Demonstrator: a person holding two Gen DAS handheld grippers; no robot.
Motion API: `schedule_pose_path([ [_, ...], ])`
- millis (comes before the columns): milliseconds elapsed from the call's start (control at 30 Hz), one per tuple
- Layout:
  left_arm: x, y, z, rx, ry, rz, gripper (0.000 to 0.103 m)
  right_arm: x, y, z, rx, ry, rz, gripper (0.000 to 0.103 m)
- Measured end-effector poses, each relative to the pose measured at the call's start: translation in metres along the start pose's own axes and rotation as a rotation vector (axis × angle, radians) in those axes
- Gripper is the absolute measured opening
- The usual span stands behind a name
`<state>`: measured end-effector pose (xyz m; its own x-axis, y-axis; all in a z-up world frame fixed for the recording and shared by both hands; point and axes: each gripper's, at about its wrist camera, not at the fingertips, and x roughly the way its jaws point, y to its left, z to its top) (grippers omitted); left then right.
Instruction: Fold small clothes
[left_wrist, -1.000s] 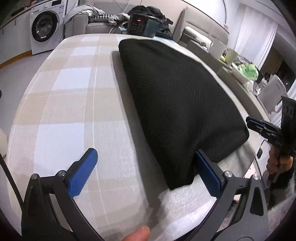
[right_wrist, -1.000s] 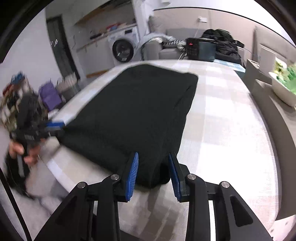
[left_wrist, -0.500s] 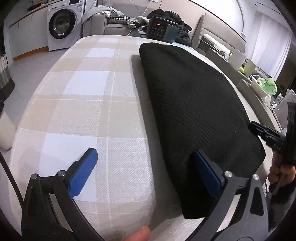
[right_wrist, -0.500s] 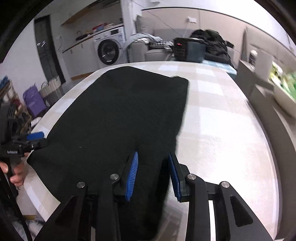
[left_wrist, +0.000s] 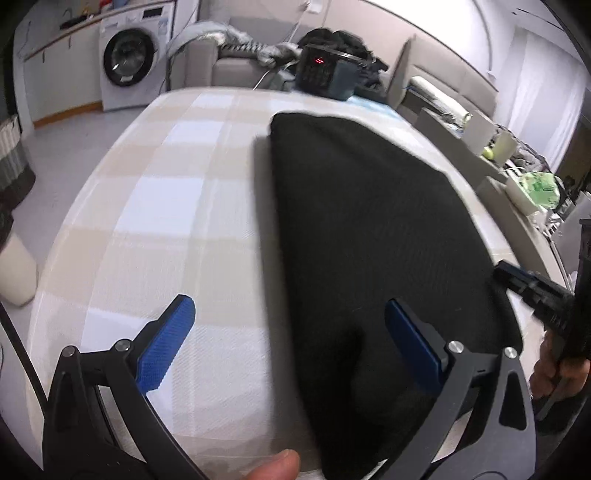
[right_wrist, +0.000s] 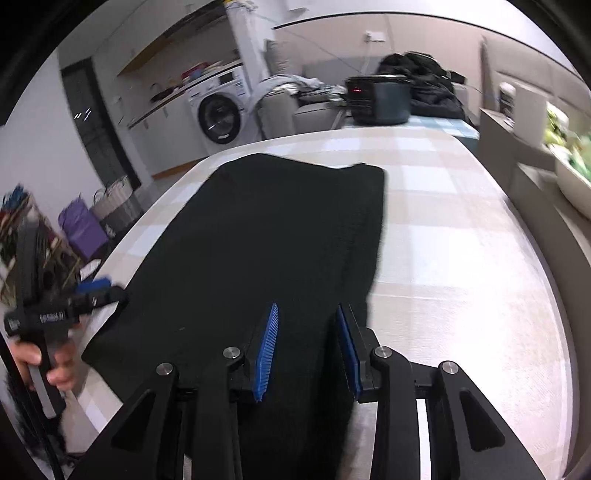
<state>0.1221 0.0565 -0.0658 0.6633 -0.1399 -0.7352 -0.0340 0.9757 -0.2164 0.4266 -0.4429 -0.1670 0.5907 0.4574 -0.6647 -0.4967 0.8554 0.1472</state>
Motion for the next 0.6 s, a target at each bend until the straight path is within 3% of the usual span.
schedule_pose_path([
  [267,-0.006,-0.054,-0.014,0.14,-0.009,-0.118,0.102,-0.011,0.033,-0.032,-0.098,-0.009,0.045,0.036],
  [433,0.015,-0.067,-0.029,0.187,0.039,-0.118,0.102,-0.016,0.032,-0.043,-0.159,-0.023,-0.013,0.036],
  [600,0.016,-0.064,-0.036,0.193,0.048,-0.132,0.102,-0.021,0.009,-0.039,-0.108,0.001,-0.054,0.036],
])
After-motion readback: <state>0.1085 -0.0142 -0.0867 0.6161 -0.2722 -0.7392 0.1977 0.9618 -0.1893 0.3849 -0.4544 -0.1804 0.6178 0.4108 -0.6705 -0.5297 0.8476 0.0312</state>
